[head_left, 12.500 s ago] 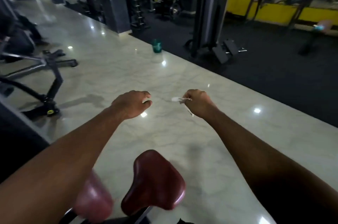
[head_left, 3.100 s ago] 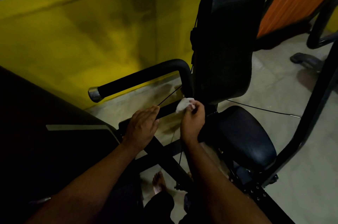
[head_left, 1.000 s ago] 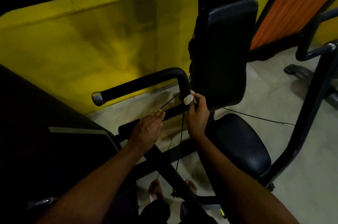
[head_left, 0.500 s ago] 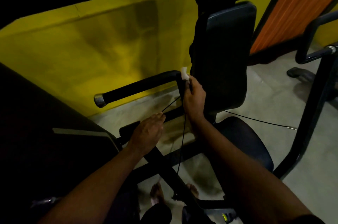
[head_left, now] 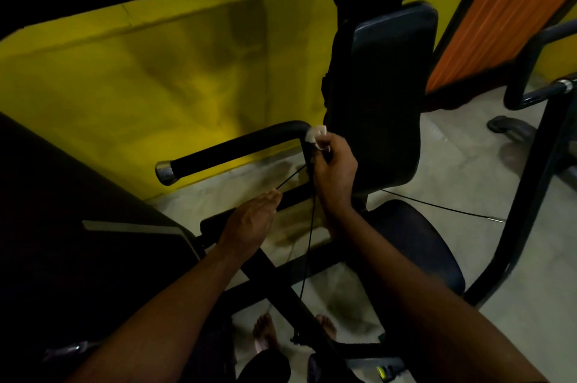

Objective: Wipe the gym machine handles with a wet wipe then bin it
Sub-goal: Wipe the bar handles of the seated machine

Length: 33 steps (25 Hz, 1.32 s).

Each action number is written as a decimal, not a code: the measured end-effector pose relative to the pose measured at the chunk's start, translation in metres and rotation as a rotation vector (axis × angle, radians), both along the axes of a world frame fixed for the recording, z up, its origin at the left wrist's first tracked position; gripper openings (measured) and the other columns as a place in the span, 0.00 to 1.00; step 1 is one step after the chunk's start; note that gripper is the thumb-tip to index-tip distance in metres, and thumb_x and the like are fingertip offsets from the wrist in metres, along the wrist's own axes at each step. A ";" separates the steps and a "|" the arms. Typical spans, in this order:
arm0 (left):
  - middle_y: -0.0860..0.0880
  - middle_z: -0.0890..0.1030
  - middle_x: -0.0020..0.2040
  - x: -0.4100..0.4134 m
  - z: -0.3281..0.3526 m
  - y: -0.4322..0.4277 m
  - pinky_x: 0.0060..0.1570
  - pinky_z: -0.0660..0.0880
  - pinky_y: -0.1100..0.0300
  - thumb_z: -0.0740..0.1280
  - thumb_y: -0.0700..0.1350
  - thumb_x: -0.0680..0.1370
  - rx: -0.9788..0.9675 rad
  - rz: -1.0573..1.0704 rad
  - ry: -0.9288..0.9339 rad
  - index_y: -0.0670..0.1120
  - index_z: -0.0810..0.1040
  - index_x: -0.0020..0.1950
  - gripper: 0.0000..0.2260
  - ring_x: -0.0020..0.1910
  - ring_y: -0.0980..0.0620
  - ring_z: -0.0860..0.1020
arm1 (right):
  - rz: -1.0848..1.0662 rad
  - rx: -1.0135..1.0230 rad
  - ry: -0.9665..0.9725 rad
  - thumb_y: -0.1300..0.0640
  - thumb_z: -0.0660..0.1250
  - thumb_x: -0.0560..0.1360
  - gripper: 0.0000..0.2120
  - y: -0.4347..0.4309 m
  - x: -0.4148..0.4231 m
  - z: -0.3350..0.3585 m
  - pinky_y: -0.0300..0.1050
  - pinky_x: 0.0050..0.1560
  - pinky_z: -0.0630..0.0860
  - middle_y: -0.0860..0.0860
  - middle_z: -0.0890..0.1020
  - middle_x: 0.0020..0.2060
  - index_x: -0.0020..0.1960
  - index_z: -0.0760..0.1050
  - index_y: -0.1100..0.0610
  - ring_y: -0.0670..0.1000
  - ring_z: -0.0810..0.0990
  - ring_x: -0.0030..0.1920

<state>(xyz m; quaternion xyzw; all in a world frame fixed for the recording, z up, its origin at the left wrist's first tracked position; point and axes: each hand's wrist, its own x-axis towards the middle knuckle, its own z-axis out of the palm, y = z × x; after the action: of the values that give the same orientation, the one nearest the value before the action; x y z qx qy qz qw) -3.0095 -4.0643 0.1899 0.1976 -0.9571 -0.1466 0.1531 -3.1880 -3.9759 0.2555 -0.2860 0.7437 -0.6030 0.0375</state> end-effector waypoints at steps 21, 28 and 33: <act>0.43 0.80 0.63 -0.009 0.004 0.004 0.64 0.68 0.58 0.62 0.42 0.79 0.095 0.040 0.021 0.39 0.77 0.66 0.17 0.62 0.46 0.79 | 0.329 0.439 1.110 0.62 0.69 0.71 0.19 0.023 -0.025 -0.037 0.51 0.46 0.79 0.56 0.69 0.61 0.61 0.78 0.61 0.57 0.69 0.52; 0.44 0.78 0.66 -0.006 -0.001 0.003 0.66 0.67 0.58 0.62 0.42 0.80 0.108 0.040 0.011 0.41 0.76 0.68 0.17 0.66 0.49 0.76 | 0.048 -0.030 -0.460 0.65 0.61 0.79 0.13 0.025 0.009 -0.048 0.47 0.60 0.77 0.51 0.80 0.57 0.62 0.75 0.55 0.48 0.79 0.59; 0.42 0.78 0.65 -0.009 0.002 0.006 0.66 0.68 0.54 0.62 0.41 0.79 0.113 0.051 -0.005 0.39 0.76 0.68 0.17 0.64 0.46 0.77 | 0.290 0.042 -1.028 0.60 0.59 0.81 0.11 0.018 -0.036 -0.028 0.55 0.61 0.75 0.60 0.81 0.55 0.59 0.78 0.59 0.57 0.80 0.55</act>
<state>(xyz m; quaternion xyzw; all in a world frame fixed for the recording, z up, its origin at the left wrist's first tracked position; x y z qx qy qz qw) -3.0181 -4.0585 0.1923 0.2304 -0.9424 -0.1958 0.1429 -3.2238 -3.9582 0.2270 -0.0529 0.5941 -0.6392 0.4855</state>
